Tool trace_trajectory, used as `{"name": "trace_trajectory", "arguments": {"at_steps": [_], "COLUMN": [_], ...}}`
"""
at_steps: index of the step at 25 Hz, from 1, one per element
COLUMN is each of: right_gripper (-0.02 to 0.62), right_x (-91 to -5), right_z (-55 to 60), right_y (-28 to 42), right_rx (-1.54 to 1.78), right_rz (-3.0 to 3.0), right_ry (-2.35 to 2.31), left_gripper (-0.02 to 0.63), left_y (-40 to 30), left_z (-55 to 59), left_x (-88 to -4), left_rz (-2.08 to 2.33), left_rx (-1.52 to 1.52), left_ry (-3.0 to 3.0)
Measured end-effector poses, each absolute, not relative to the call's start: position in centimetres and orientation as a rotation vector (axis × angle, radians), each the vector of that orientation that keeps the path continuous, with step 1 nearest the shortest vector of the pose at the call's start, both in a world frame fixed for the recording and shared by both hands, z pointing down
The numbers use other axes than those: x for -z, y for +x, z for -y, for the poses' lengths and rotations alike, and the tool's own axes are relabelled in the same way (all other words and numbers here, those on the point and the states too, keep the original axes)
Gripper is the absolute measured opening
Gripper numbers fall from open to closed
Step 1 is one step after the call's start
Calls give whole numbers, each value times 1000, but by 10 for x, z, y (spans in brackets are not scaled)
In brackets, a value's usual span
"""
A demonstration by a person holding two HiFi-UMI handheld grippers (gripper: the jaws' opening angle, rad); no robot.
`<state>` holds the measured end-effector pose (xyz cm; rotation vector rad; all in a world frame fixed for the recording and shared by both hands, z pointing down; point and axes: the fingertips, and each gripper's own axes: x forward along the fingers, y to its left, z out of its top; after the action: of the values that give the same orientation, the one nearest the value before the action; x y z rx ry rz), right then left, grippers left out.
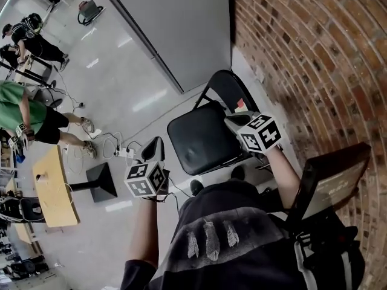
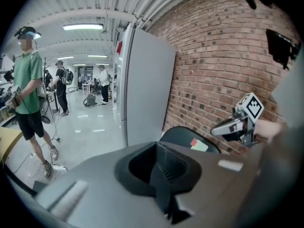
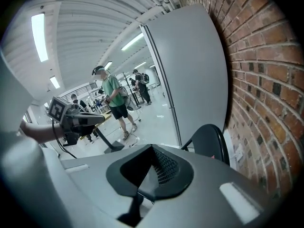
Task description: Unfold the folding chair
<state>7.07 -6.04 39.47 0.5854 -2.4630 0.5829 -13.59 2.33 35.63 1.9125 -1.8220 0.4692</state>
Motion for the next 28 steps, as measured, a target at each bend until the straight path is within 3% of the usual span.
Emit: {"name": "trace_trajectory", "arguments": {"at_steps": [17, 28], "right_gripper": [0, 0], "right_x": [-360, -334], "right_z": [-25, -65], "right_y": [-70, -93], "right_rx": [-439, -351], "right_rz": [2438, 2472], "right_ry": [482, 574], "left_gripper": [2, 2], "left_y": [-244, -262], "left_z": [-90, -102], "left_x": [-343, -328], "left_rz": [1742, 1712], "left_rx": [-254, -153], "left_ry": [1987, 2052]}}
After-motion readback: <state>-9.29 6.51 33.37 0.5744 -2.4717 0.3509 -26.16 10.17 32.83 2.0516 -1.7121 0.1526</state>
